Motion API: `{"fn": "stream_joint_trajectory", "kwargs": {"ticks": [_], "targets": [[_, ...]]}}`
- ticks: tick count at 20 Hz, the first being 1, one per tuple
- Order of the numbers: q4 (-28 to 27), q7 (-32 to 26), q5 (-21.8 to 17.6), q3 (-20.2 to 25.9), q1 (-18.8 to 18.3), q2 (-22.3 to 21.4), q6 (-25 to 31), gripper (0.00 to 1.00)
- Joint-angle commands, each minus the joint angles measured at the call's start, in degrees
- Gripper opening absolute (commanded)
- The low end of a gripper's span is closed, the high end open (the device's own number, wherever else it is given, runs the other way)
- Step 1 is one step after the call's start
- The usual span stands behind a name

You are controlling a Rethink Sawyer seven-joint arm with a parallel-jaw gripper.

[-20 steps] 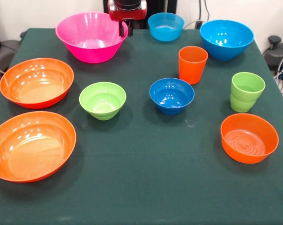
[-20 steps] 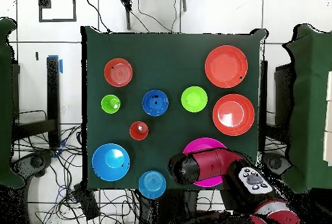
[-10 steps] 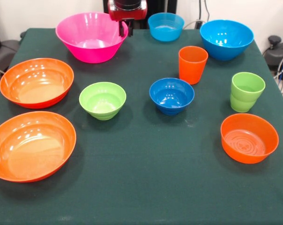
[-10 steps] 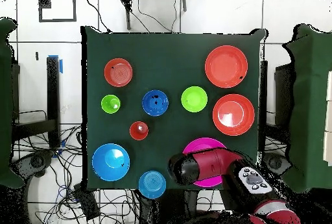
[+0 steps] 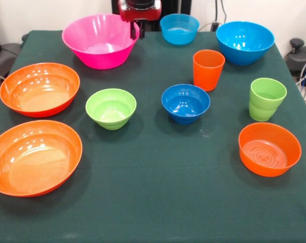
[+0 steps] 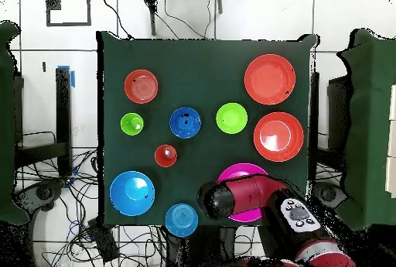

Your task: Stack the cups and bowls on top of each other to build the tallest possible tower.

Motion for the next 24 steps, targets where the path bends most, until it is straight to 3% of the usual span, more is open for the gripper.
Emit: {"fn": "stream_joint_trajectory", "kwargs": {"ticks": [1, 6, 12, 24], "targets": [[-0.10, 2.44, 7.12, 5.89, 4.34, -6.52, 8.02, 0.00], [0.03, 4.36, 12.03, 5.20, 6.61, -9.52, 10.93, 0.00], [-0.92, 2.53, 14.72, 4.65, 8.32, -11.14, 14.44, 0.00], [-2.33, -1.65, 11.94, 4.29, 8.97, -10.03, 13.76, 0.00]]}}
